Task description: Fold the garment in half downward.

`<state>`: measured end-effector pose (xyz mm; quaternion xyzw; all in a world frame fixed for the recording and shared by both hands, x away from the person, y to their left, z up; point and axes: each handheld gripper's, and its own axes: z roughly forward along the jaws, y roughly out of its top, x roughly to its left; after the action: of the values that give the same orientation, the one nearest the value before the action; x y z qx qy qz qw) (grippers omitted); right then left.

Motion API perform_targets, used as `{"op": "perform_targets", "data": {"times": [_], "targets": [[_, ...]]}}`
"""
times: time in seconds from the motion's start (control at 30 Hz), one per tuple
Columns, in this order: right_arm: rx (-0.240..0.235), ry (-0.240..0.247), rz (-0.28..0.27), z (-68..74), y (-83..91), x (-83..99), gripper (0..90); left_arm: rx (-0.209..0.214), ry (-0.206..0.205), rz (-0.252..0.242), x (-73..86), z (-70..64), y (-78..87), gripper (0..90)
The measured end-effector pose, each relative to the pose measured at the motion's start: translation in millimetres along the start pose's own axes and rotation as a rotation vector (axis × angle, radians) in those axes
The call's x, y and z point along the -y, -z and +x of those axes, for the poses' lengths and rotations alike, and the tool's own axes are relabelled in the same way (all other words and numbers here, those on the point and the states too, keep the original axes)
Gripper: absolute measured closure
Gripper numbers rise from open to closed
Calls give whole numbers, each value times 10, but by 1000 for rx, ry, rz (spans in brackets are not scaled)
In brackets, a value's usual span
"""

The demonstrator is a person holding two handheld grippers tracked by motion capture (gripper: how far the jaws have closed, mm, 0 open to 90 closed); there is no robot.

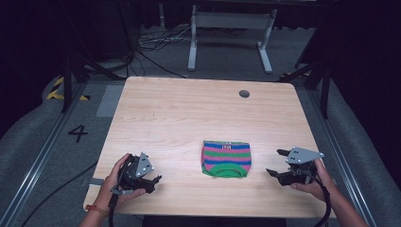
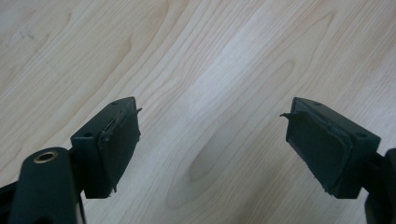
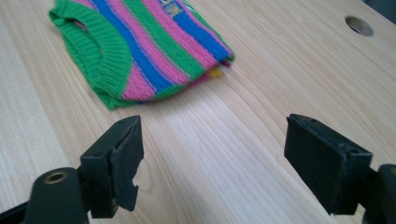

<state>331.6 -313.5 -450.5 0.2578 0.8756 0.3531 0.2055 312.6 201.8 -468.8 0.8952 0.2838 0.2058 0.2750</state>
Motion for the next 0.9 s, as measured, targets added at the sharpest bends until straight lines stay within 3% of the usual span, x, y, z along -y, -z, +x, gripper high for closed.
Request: {"op": "perform_targets", "data": {"times": [0.2,0.37,0.7,0.83,0.9], "targets": [[36,-52,12,-91,65,198,205,-9,17,28,133,81,-9,189],[67,-93,42,-174,131,409,206,5,78,22,298,169,9,185],[121,-215,75,-312,235,845,207,33,141,9,451,218,47,176],[129,-250,88,-336,240,967,198,72,218,-17,536,260,35,164],[121,-294,66,-347,246,1016,192,88,263,-34,582,279,23,157]]}}
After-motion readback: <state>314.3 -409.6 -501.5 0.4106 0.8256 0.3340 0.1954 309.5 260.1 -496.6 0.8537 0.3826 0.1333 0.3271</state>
